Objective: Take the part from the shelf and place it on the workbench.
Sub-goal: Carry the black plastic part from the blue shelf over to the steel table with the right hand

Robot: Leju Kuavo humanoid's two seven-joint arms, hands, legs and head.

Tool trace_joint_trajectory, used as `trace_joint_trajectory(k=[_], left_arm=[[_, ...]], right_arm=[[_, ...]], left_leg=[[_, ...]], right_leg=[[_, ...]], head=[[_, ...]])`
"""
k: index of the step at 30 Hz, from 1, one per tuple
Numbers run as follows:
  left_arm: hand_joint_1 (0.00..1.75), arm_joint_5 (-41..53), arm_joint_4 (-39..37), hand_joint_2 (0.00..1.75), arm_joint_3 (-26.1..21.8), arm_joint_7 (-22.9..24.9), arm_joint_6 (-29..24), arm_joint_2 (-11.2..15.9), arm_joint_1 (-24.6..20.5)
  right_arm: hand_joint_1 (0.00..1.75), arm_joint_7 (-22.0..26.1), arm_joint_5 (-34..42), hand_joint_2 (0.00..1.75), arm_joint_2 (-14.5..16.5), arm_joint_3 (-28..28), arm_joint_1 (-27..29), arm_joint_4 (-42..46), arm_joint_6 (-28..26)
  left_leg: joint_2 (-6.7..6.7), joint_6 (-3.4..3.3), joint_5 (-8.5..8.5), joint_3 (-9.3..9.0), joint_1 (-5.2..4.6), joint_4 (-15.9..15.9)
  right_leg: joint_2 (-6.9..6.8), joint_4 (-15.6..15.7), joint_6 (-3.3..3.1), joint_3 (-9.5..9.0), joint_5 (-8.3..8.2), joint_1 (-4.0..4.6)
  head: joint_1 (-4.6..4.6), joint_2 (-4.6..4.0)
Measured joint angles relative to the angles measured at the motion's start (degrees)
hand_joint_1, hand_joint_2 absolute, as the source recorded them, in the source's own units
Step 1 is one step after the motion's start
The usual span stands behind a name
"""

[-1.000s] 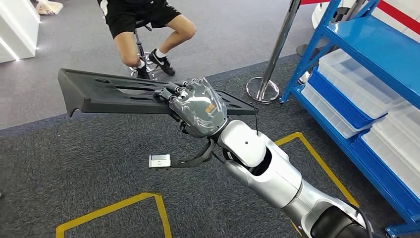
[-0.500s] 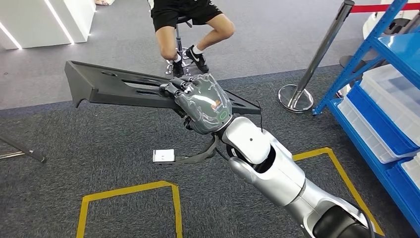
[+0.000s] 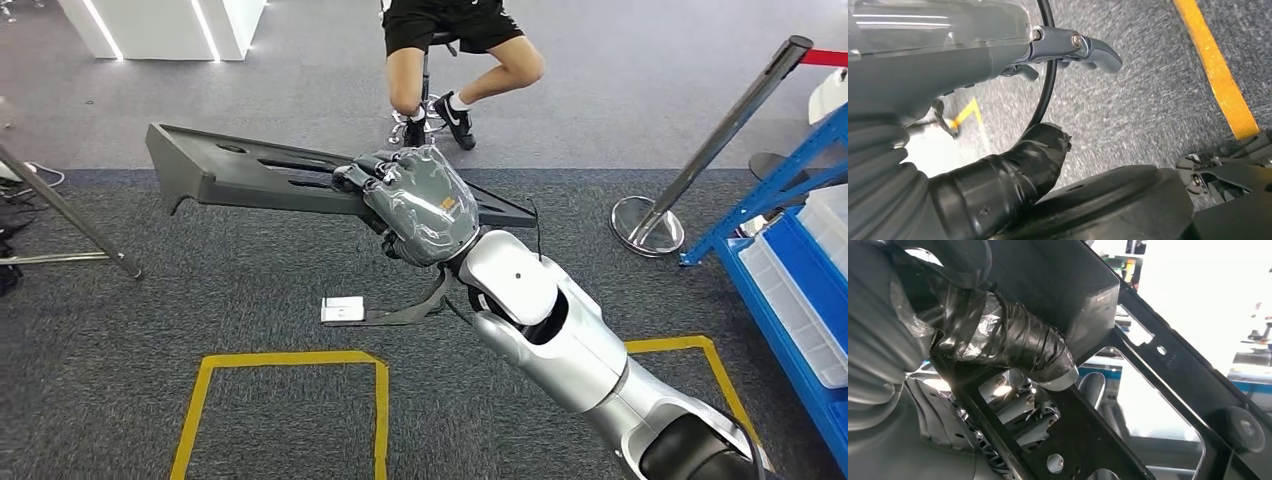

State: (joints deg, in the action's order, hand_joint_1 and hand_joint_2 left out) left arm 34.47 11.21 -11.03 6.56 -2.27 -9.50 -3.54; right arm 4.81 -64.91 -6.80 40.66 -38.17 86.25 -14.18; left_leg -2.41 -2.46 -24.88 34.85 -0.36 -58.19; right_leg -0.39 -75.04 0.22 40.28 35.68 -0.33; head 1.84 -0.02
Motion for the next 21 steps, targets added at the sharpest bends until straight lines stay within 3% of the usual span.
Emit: trace_joint_trajectory(k=[1,2,3,5,7,9,11,13,15,16,17,18,20,21], left_arm=[[0.0,0.0,0.0,1.75,0.0,-0.1,0.1,0.0,0.0],[0.0,0.0,0.0,1.75,0.0,-0.3,0.2,-0.1,0.0],[0.0,0.0,0.0,1.75,-0.1,-0.3,0.3,-0.2,-0.1],[0.0,0.0,0.0,1.75,-0.1,-0.4,0.4,-0.5,-0.3],[0.0,0.1,0.0,1.75,-0.1,-0.4,0.4,-0.6,-0.4],[0.0,0.2,0.0,1.75,-0.2,-0.4,0.4,-0.6,-0.4],[0.0,0.3,0.0,1.75,-0.3,-0.5,0.4,-0.5,-0.5],[0.0,0.3,0.0,1.75,-0.4,-0.6,0.5,-0.3,-0.6],[0.0,0.3,0.0,1.75,-0.5,-0.8,0.5,-0.1,-0.7],[0.0,0.3,0.0,1.75,-0.6,-0.9,0.6,0.0,-0.7],[0.0,0.3,0.0,1.75,-0.7,-1.0,0.7,0.1,-0.7],[0.0,0.3,0.0,1.75,-0.8,-1.0,0.8,0.2,-0.6],[0.0,0.3,0.0,1.75,-0.8,-1.0,0.9,0.2,-0.6],[0.0,0.3,0.0,1.75,-0.8,-1.0,1.1,0.2,-0.6]], right_arm=[[1.75,0.0,0.0,1.75,0.0,0.0,0.0,0.0,0.0],[1.75,0.0,0.0,1.75,-0.1,0.0,0.0,0.0,0.1],[1.75,0.0,0.0,1.75,-0.1,-0.1,-0.1,0.0,0.1],[1.75,0.0,0.1,1.75,-0.2,-0.2,-0.4,0.1,0.2],[1.75,0.1,0.1,1.75,-0.3,-0.3,-0.7,0.2,0.4],[1.75,0.1,0.1,1.75,-0.3,-0.4,-1.0,0.3,0.6],[1.75,0.1,0.1,1.75,-0.3,-0.5,-1.0,0.4,0.6],[1.75,0.1,0.1,1.75,-0.4,-0.5,-1.0,0.4,0.7],[1.75,0.1,0.2,1.75,-0.7,-0.6,-0.9,0.5,0.8],[1.75,0.1,0.3,1.75,-0.7,-0.6,-0.9,0.5,0.8],[1.75,0.2,0.3,1.75,-0.8,-0.6,-0.9,0.5,0.8],[1.75,0.2,0.4,1.75,-0.8,-0.6,-0.9,0.5,0.9],[1.75,0.2,0.5,1.75,-0.9,-0.7,-1.0,0.5,0.9],[1.75,0.2,0.5,1.75,-1.0,-0.8,-1.0,0.6,0.9]], left_leg=[[-0.74,-0.05,0.05,0.09,-0.08,-0.1],[-1.5,-0.05,0.08,0.11,-0.13,-0.2],[-2.25,-0.03,0.11,0.09,-0.16,-0.2],[-3.59,0.28,0.31,0.26,-0.11,-0.3],[-4.86,0.93,0.72,0.72,0.16,-0.3],[-5.7,1.67,1.04,1.11,0.24,0.0],[-3.57,2.25,-0.36,2.02,-0.16,-1.7],[-0.26,2.64,-3.9,4.56,-0.4,-7.6],[0.94,3.02,-6.58,7.3,-0.28,-14.2],[1.14,3.19,-6.59,7.61,-0.17,-15.3],[1.38,3.35,-5.57,6.79,-0.05,-14.2],[1.92,3.48,-3.79,4.97,0.07,-11.1],[4.39,3.5,-1.12,0.93,-0.08,-3.5],[5.37,3.19,-0.61,-0.24,-0.28,-1.1]], right_leg=[[0.12,0.3,-0.25,-0.08,-0.88,0.06],[0.45,2.7,-0.59,-1.21,-2.68,0.14],[1.29,6.5,-1.01,-3.07,-4.95,0.25],[3.99,13.2,-1.69,-6.26,-7.8,0.33],[5.08,15.5,-1.96,-7.18,-8.18,0.42],[3.6,16.6,-2.04,-7.44,-8.46,0.33],[1.99,17.9,-2.29,-7.97,-9.0,0.01],[0.41,18.6,-2.57,-8.17,-9.34,0.01],[-1.32,18.4,-2.62,-8.01,-9.26,0.1],[-2.15,18.3,-2.58,-7.95,-9.15,0.1],[-2.9,18.1,-2.48,-7.93,-8.99,0.07],[-3.57,17.9,-2.33,-7.95,-8.78,0.04],[-4.69,17.3,-1.88,-7.9,-8.28,0.19],[-5.15,17.0,-1.67,-7.79,-8.1,0.34]], head=[[-0.01,0.01],[-0.01,0.01],[-0.01,0.01],[-0.06,0.01],[-0.05,0.01],[0.0,0.01],[-0.09,0.02],[-0.2,0.02],[-0.23,0.02],[-0.23,0.02],[-0.23,0.02],[-0.22,0.02],[-0.26,0.01],[-0.26,0.01]])
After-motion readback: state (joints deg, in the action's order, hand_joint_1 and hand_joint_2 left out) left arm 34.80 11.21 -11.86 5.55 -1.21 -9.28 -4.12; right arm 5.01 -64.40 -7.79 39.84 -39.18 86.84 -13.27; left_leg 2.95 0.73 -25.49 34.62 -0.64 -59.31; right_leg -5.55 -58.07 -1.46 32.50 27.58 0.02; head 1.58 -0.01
